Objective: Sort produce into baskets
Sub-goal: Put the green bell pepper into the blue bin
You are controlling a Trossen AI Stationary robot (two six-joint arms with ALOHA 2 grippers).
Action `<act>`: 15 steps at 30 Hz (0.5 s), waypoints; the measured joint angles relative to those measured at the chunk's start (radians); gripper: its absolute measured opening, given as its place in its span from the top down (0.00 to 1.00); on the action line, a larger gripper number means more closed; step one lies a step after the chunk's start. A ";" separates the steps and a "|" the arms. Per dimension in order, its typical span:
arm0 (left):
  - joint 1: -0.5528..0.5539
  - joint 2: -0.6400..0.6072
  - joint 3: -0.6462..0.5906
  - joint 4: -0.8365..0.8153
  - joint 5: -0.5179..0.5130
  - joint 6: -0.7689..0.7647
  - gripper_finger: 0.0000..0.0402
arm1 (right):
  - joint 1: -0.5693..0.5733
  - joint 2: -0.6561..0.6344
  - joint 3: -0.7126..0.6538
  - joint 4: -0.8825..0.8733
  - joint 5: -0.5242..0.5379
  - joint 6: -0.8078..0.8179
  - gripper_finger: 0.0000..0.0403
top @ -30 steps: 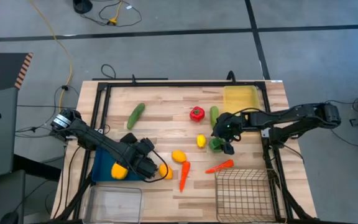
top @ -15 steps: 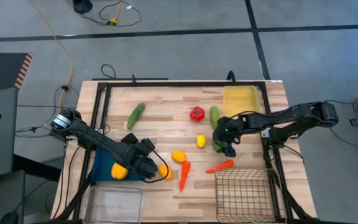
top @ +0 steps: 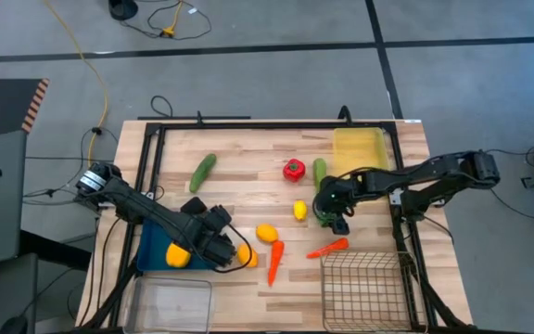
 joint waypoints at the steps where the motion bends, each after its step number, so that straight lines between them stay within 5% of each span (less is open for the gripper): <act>1: 0.000 -0.004 0.000 -0.003 -0.003 0.000 0.02 | 0.000 0.000 0.023 0.003 0.000 -0.013 0.19; 6: 0.002 -0.071 0.000 -0.004 -0.028 -0.001 0.02 | 0.000 0.011 0.125 0.041 0.000 -0.052 0.19; 15: 0.002 -0.266 0.001 -0.013 -0.121 0.076 0.02 | 0.000 0.068 0.201 0.405 0.000 -0.053 0.19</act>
